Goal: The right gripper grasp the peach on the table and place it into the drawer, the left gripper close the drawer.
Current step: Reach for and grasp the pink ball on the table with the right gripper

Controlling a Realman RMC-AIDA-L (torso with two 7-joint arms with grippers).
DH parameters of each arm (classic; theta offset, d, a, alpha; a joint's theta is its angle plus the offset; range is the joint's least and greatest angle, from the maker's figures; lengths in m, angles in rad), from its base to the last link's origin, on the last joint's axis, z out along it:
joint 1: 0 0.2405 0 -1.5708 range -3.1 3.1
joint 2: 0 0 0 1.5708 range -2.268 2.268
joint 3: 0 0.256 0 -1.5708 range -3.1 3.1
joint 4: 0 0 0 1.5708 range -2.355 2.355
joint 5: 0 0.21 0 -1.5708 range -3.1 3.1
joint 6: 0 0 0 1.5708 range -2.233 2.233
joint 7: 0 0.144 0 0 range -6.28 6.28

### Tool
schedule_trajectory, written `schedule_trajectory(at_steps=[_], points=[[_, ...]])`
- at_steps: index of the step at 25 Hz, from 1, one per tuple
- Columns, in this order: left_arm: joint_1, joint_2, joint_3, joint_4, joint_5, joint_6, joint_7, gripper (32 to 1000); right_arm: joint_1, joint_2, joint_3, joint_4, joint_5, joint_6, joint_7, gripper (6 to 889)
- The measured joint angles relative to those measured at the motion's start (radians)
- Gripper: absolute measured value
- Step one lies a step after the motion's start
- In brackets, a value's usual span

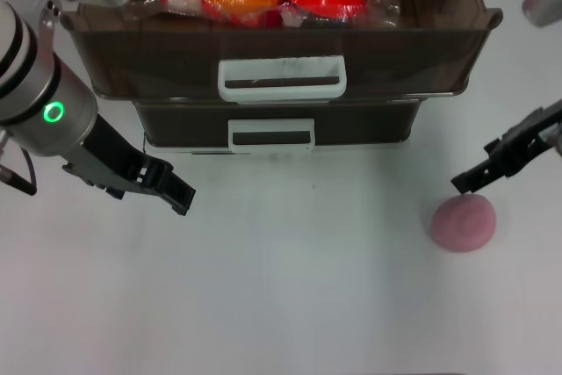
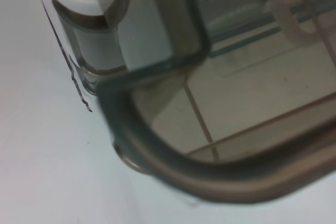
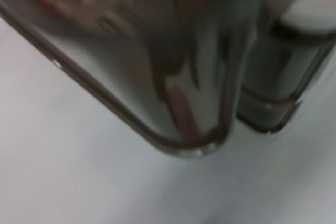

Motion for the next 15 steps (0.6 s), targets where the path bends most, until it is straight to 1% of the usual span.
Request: schedule_trajectory(at_steps=[3, 7, 15], points=[[0.0, -0.0007, 0.001, 0.0, 0.0, 0.002, 0.0, 884, -0.001, -0.002, -0.003, 0.088, -0.005, -0.061, -0.026, 847], [0.0, -0.0015, 0.001, 0.0, 0.0, 0.003, 0.003, 884, -0.001, 0.001, -0.009, 0.151, -0.005, -0.108, -0.044, 847], [0.0, -0.0028, 0.001, -0.002, 0.001, 0.004, 0.008, 884, -0.001, 0.001, -0.009, 0.23, -0.003, -0.162, -0.057, 845]])
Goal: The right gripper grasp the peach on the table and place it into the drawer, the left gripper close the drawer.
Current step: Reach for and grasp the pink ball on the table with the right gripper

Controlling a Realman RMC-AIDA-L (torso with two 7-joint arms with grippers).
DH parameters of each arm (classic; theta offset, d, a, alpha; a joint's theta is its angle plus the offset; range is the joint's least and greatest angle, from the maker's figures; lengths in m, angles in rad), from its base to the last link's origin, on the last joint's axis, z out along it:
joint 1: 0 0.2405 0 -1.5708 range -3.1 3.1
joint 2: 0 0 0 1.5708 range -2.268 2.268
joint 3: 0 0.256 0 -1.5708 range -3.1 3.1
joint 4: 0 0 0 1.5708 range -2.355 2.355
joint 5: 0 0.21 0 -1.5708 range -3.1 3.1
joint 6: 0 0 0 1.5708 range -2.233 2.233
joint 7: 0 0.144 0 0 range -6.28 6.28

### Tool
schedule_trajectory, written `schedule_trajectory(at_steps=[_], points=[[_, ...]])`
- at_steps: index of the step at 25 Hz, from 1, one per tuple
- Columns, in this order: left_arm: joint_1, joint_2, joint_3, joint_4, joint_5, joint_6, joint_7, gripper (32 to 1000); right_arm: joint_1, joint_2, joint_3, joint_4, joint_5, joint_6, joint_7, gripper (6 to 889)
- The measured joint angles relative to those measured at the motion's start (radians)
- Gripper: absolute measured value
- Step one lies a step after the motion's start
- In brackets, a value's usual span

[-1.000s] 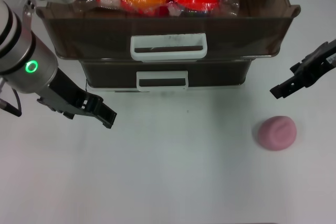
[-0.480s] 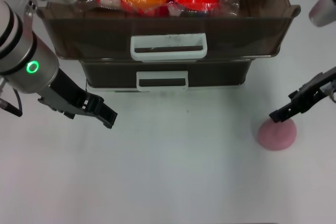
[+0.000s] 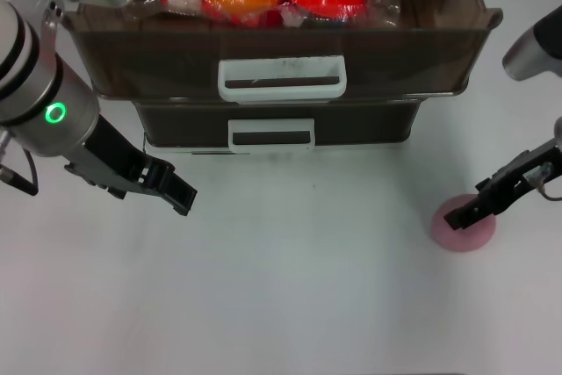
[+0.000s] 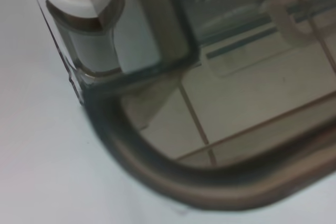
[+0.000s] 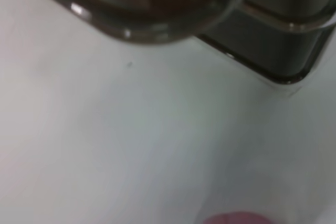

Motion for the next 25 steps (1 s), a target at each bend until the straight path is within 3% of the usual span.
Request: schedule_trajectory(at_steps=[9, 16, 19, 25], points=[[0.0, 0.0, 0.0, 0.0, 0.003, 0.002, 0.002, 884, 0.012, 0.002, -0.001, 0.08, 0.003, -0.078, -0.018, 843], [0.0, -0.0001, 0.0, -0.01, 0.003, 0.003, 0.003, 884, 0.012, 0.004, -0.002, 0.084, 0.004, -0.085, -0.023, 842], [0.0, -0.0001, 0.0, -0.012, 0.003, 0.006, 0.005, 884, 0.012, 0.004, -0.002, 0.085, 0.004, -0.085, -0.023, 702], [0.0, -0.0001, 0.0, -0.012, 0.004, 0.006, 0.005, 884, 0.012, 0.004, 0.002, 0.085, 0.004, -0.086, -0.028, 613]])
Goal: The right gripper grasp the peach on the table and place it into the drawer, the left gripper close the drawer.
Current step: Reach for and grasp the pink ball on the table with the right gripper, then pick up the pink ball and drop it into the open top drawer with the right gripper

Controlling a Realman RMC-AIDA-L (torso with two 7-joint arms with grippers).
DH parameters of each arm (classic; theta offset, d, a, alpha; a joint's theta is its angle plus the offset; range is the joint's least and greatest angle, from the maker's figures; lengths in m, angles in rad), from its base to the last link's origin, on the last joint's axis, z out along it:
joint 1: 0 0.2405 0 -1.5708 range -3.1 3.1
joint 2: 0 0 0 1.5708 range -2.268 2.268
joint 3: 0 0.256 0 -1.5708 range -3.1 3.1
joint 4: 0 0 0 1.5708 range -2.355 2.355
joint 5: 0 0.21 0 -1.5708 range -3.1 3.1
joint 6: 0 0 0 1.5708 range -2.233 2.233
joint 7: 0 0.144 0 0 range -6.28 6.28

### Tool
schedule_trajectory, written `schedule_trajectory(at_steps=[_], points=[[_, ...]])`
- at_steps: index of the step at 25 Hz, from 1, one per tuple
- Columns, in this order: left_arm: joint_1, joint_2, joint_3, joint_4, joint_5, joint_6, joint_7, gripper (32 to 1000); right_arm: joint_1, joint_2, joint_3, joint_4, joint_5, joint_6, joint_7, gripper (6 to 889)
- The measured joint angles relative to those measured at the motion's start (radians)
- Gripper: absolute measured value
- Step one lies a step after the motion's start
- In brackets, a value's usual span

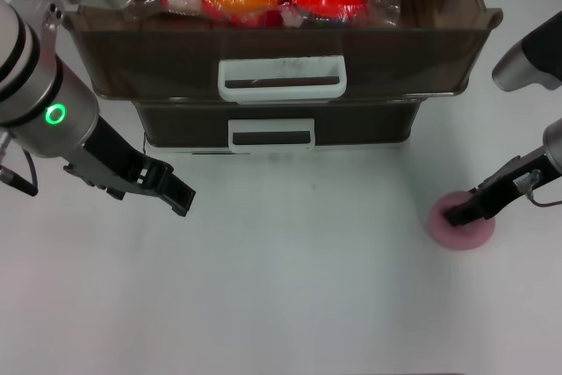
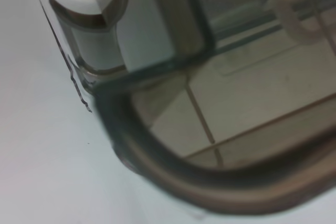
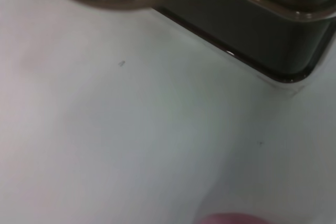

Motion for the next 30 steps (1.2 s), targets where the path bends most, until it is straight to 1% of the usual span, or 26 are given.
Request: schedule_trajectory(at_steps=[4, 10, 15, 26, 28, 30], points=[[0.002, 0.0001, 0.0, 0.0, 0.0, 0.002, 0.0, 884, -0.003, 0.0, 0.003, -0.005, 0.001, 0.0, -0.004, 553], [0.003, 0.0008, 0.0, 0.0, 0.002, 0.003, 0.0, 884, -0.003, 0.0, 0.004, -0.007, 0.001, 0.0, -0.004, 307], [0.003, 0.0012, 0.0, 0.0, 0.0, 0.003, 0.0, 884, -0.004, 0.0, 0.005, -0.008, 0.002, 0.0, -0.004, 153], [0.004, 0.0016, 0.0, 0.0, -0.001, 0.003, 0.0, 884, -0.004, 0.0, 0.006, -0.01, 0.002, 0.002, -0.003, 81], [0.005, 0.0016, 0.0, 0.0, 0.001, 0.002, 0.0, 884, -0.006, 0.0, 0.007, -0.02, 0.002, 0.007, 0.003, 81], [0.005, 0.0017, 0.0, 0.0, 0.001, 0.001, 0.0, 884, -0.013, 0.0, 0.007, -0.055, 0.001, 0.016, 0.019, 82]])
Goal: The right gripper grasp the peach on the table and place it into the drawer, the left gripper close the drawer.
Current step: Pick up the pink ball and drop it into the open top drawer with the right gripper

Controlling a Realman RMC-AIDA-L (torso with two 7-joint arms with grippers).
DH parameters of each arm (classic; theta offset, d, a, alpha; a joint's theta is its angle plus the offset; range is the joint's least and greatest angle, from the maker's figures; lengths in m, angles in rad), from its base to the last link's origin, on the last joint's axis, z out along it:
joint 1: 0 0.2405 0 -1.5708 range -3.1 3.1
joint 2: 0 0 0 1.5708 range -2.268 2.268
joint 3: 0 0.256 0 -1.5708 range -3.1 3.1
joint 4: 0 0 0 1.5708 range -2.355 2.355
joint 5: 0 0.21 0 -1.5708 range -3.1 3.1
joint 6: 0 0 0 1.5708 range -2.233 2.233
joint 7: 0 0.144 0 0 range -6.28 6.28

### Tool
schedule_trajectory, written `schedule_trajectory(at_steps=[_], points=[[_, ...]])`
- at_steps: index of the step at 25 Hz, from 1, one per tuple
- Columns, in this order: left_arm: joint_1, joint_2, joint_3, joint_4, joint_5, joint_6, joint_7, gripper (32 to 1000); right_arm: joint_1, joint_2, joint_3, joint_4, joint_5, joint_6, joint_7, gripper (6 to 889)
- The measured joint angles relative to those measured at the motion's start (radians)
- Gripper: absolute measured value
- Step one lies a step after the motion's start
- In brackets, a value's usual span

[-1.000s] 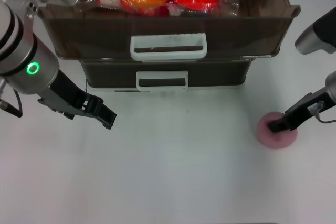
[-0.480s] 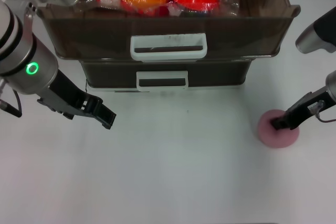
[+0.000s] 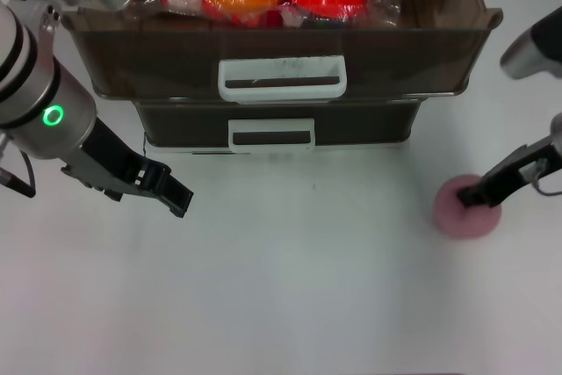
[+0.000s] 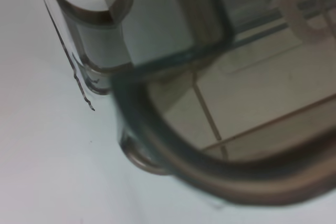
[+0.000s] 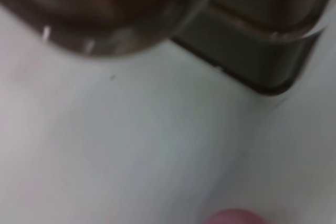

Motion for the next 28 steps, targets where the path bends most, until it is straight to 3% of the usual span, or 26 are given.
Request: schedule_trajectory(at_steps=[4, 8, 13, 18, 22, 25, 28], points=[[0.002, 0.0, 0.0, 0.0, 0.003, -0.002, 0.0, 884, -0.04, -0.002, 0.001, -0.141, -0.003, 0.045, 0.043, 82], [0.004, 0.0003, 0.0, 0.0, 0.004, -0.003, 0.0, 884, -0.107, -0.009, 0.027, -0.372, -0.006, 0.105, 0.096, 81], [0.007, 0.0014, 0.0, 0.0, 0.004, -0.003, 0.001, 884, -0.131, -0.008, 0.211, -0.652, 0.045, 0.225, 0.1, 82], [0.008, 0.0013, -0.005, 0.0, 0.006, -0.004, 0.01, 884, -0.13, -0.017, 0.312, -0.837, 0.246, 0.337, 0.1, 81], [0.007, 0.0016, -0.006, 0.0, 0.006, -0.002, 0.01, 884, -0.119, -0.026, 0.318, -0.91, 0.444, 0.377, 0.115, 81], [0.003, 0.0016, -0.006, 0.0, 0.006, -0.003, 0.011, 884, -0.099, -0.026, 0.289, -0.915, 0.554, 0.379, 0.118, 82], [-0.003, 0.0014, -0.007, 0.0, 0.005, -0.003, 0.012, 884, -0.05, -0.026, 0.252, -0.885, 0.603, 0.372, 0.115, 82]])
